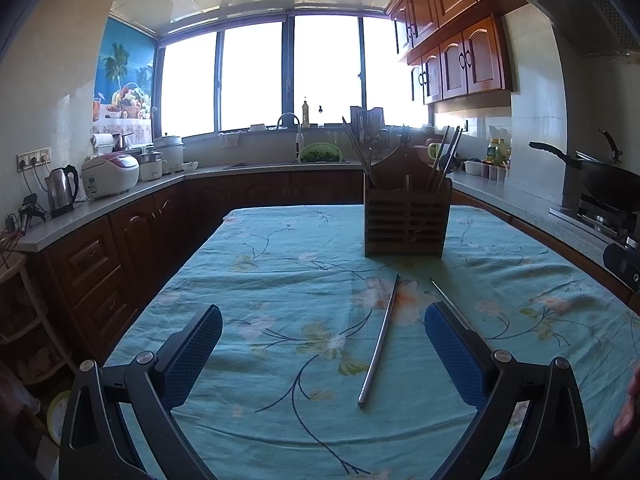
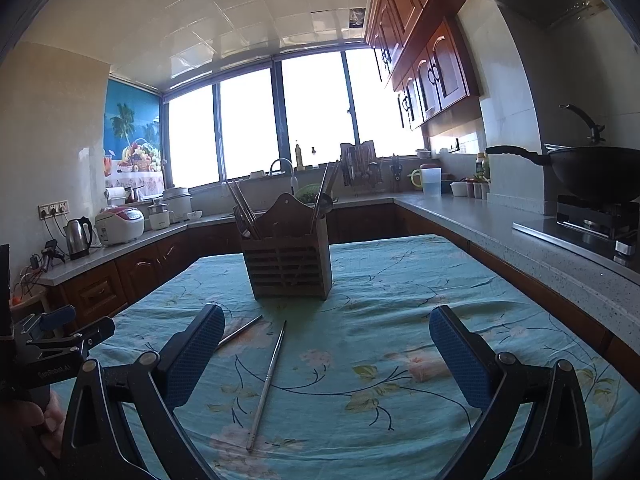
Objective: Organize utensils
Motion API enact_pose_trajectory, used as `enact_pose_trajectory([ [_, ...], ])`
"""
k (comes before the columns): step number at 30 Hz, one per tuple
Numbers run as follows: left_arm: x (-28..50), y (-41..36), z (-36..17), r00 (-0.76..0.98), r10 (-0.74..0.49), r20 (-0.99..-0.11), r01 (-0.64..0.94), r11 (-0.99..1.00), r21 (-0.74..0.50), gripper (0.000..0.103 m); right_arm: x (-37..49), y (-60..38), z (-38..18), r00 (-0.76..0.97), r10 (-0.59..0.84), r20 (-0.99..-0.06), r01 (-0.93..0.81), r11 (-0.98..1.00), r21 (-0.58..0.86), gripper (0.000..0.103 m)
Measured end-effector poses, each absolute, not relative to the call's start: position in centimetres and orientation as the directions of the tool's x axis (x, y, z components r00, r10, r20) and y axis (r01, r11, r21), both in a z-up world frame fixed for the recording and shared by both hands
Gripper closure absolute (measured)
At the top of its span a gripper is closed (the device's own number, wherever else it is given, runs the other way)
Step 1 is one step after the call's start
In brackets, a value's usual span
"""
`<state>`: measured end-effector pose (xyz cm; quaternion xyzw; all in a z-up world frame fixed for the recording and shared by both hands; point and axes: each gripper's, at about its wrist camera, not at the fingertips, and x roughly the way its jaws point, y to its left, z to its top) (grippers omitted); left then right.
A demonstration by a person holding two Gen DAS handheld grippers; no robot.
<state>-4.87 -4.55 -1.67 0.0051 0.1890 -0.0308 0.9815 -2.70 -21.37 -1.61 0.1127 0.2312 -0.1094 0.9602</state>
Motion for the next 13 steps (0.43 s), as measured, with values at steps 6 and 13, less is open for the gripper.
enact_pose_trajectory([
  [6,-4.5,-4.7,-1.7,0.922,-0.061,-0.382,0.063,0.998,-0.008,0.001,-2.1,-21.6,-1.9,0.860,-0.157,-0.486,0.267,0.950,0.165,0.000],
  [13,-4.1,-5.0,-1.3,0.914,-0.074,-0.398,0.069,0.997,-0.027,0.001,-1.5,-22.2,-2.4,0.846,-0.143,-0.514,0.266,0.948,0.174,0.000],
])
